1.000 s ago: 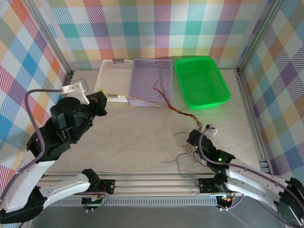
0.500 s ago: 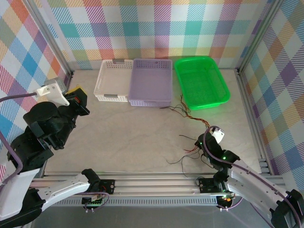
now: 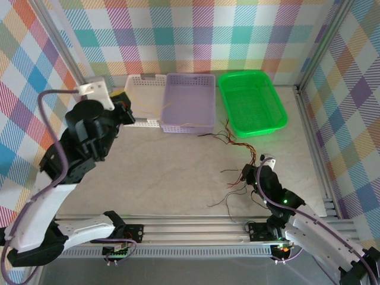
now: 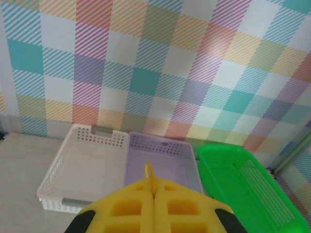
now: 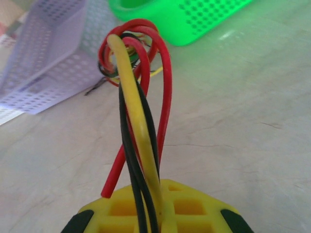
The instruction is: Untangle the cables
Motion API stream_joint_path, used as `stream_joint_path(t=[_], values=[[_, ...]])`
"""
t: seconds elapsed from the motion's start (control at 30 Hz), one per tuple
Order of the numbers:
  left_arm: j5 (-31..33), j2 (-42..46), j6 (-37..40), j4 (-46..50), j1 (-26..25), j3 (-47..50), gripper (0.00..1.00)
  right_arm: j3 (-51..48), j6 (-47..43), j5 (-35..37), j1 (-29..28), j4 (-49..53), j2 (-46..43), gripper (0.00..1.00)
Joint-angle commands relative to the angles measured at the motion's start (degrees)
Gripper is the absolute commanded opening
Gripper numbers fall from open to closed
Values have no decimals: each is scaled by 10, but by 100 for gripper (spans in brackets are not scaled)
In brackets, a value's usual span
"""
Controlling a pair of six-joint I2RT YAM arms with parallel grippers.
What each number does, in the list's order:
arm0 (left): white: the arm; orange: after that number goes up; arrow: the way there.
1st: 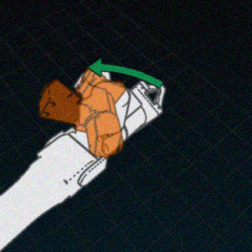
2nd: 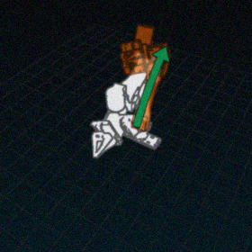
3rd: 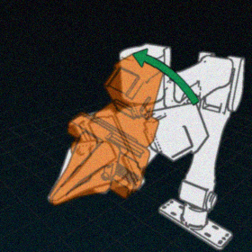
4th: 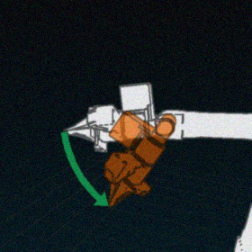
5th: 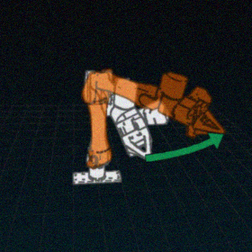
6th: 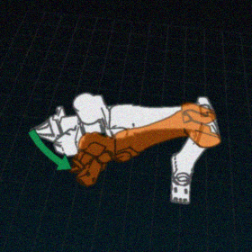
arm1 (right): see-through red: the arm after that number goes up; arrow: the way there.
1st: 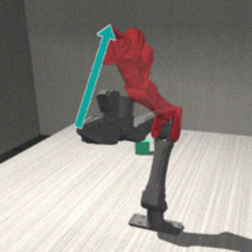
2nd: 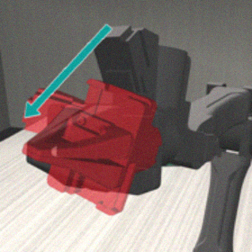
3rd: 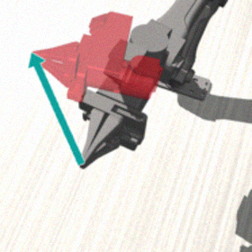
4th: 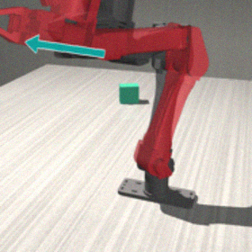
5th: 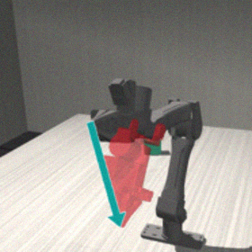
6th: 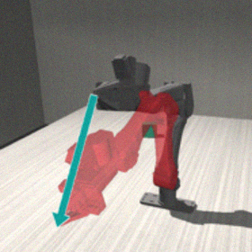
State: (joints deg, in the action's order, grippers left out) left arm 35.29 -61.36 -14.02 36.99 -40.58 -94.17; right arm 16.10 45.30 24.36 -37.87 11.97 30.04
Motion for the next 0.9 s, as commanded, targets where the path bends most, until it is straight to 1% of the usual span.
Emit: stream_joint_path(t=[0.0, 0.13, 0.27, 0.43, 0.6, 0.73, 0.87], values=[[-36, -31, 14, -41, 35, -21, 0, 34, -52, -48, 2, -39, -14, 0], [-96, -91, -7, -56, 80, -56, 0, 49, -70, -68, 2, -33, -13, 0], [-148, -166, -8, -73, 106, -104, 0, 65, -80, -103, 2, -38, 0, 0], [-177, -247, -11, -73, 130, -178, 0, 94, -87, -142, 1, -30, 14, 0], [-204, -327, -5, -71, 141, -262, 0, 122, -100, -168, 1, -19, 21, 0], [-219, -415, -3, -48, 143, -354, 0, 159, -116, -190, 1, 2, 32, 0], [-233, -494, -7, -37, 143, -422, 0, 197, -129, -205, 0, 24, 30, 0]])
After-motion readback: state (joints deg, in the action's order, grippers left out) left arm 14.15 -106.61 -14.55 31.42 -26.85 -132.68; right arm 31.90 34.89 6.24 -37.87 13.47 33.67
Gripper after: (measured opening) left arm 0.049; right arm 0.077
